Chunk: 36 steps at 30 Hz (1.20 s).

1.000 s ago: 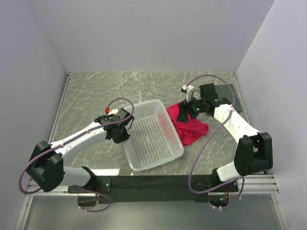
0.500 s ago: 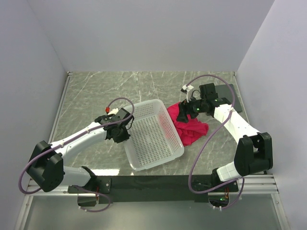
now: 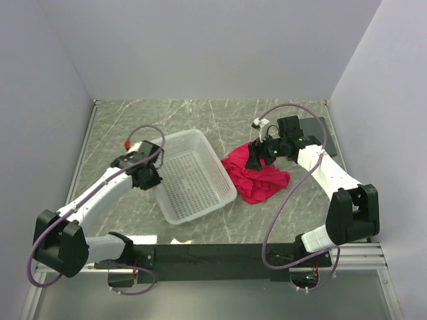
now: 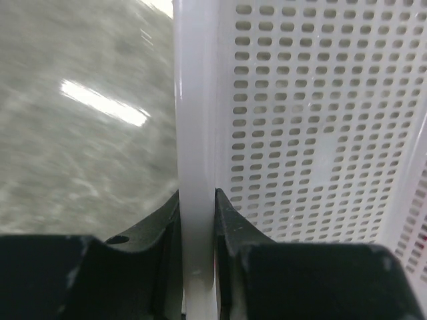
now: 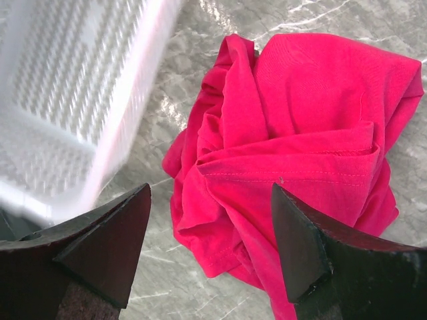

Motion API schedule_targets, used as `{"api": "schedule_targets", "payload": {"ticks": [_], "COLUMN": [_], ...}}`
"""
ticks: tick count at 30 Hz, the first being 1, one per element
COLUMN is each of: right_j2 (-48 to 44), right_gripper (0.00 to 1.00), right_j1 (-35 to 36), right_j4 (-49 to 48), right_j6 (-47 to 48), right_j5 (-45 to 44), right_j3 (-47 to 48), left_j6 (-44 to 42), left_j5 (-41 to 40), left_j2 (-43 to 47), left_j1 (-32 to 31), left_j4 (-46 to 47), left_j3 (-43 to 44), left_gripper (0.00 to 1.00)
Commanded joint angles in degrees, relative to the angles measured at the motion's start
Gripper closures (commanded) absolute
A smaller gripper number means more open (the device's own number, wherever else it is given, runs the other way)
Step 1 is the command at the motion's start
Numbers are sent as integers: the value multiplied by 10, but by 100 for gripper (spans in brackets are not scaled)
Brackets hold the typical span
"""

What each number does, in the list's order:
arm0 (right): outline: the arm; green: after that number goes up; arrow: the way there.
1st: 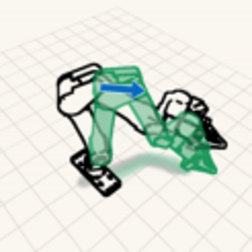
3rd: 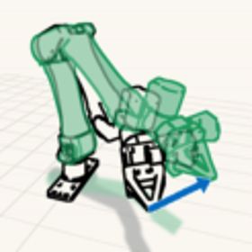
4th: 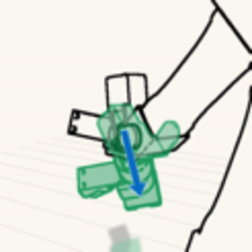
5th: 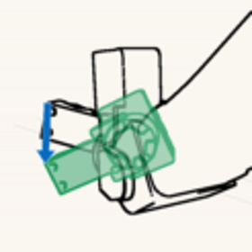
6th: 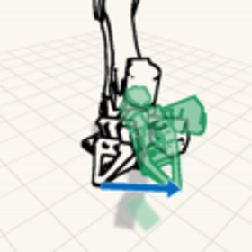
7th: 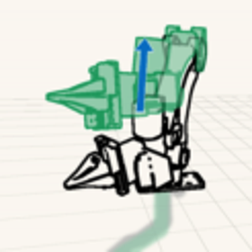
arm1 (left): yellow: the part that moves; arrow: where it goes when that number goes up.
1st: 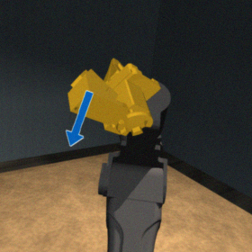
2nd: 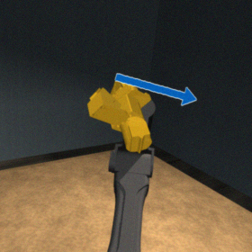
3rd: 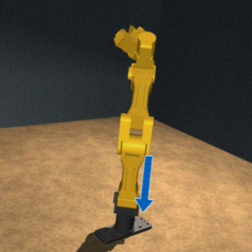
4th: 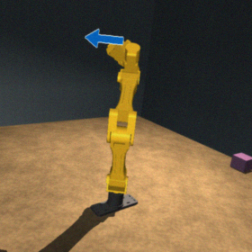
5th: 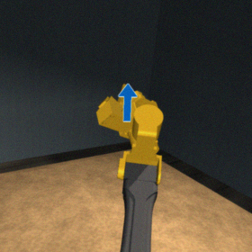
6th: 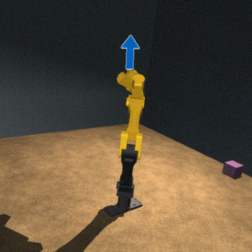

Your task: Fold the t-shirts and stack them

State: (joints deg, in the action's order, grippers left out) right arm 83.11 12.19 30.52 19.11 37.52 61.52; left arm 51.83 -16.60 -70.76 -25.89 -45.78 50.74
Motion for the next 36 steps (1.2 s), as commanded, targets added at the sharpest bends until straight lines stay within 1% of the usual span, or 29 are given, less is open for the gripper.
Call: {"api": "schedule_targets", "payload": {"ticks": [1,2,3,5,6,7,10,12,14,16,18,23,25,26,28,29,30,31,32,34,35,36], "right_j2": [0,2,3,4,2,1,-4,-8,-12,-15,-18,-23,-25,-26,-26,-26,-25,-25,-25,-24,-23,-23], "right_gripper": [21,21,21,21,21,21,21,21,21,21,21,21,21,21,21,21,21,21,21,21,21,21], "right_j1": [-5,-4,-4,-4,-4,-5,-5,-5,-5,-5,-8,-11,-14,-14,-16,-16,-18,-19,-20,-22,-22,-22], "right_j4": [-13,-11,-10,-10,-8,-8,-11,-14,-16,-15,-15,-16,-17,-17,-18,-18,-17,-18,-18,-18,-18,-18], "right_j6": [0,-1,0,-1,0,0,1,1,1,3,6,7,7,7,7,7,6,7,7,7,7,7], "right_j5": [13,15,18,17,17,17,17,19,19,19,19,18,17,16,16,16,15,16,15,16,16,17], "right_j3": [17,19,20,24,26,25,19,16,12,10,10,6,4,5,6,5,5,5,6,5,5,6], "left_j6": [-101,-117,-151,-182,-210,-224,-274,-299,-311,-324,-333,-329,-328,-328,-328,-328,-329,-328,-328,-327,-325,-325], "left_j5": [-41,-41,-43,-47,-49,-48,-35,-32,-20,-22,-24,-18,-14,-13,-12,-12,-12,-14,-15,-14,-14,-12], "left_j2": [24,21,18,4,-3,-12,-60,-103,-152,-187,-242,-364,-390,-412,-431,-443,-446,-448,-446,-438,-421,-410], "left_j1": [76,95,129,163,194,211,282,320,339,358,374,410,416,421,424,425,426,426,426,426,426,426], "left_j4": [0,9,14,31,38,49,89,114,127,140,146,137,133,124,114,108,105,102,100,97,97,97], "left_j3": [28,37,43,54,65,71,97,131,171,201,238,330,356,381,407,428,436,444,456,459,457,454], "left_gripper": [100,100,100,100,100,100,100,100,100,100,100,99,94,88,79,72,68,65,60,55,44,42]}}
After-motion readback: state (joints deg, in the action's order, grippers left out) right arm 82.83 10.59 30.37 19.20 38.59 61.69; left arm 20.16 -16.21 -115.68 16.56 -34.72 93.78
